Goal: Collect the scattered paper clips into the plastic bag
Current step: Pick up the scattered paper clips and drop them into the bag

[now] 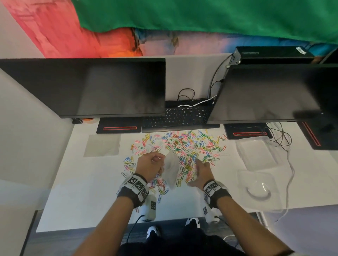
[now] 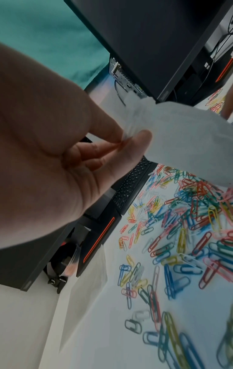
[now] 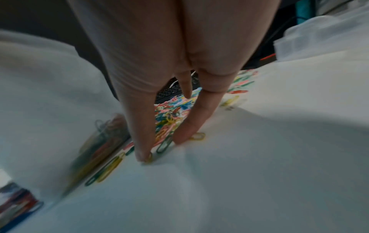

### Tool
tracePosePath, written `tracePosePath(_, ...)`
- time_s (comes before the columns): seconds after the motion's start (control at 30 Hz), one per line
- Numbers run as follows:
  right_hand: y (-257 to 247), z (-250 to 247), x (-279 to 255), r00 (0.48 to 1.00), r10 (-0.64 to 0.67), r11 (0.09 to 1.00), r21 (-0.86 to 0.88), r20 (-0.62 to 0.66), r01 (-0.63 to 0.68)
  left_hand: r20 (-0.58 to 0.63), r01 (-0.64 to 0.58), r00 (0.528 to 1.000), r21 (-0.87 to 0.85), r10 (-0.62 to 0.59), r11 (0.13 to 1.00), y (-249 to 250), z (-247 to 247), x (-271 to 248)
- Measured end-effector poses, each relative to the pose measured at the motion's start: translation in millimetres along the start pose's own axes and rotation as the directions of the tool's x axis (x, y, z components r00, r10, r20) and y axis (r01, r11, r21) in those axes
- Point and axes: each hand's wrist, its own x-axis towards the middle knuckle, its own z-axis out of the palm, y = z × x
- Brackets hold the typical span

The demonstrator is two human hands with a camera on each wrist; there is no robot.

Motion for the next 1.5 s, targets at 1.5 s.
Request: tracePosePath(1.5, -73.5, -44.9, -39.4, 0.996, -0.006, 0.707, 0.704, -0.085, 0.064, 0.132, -0.092, 0.988, 0.075, 0.082, 0.993, 26.6, 48.1, 10.5)
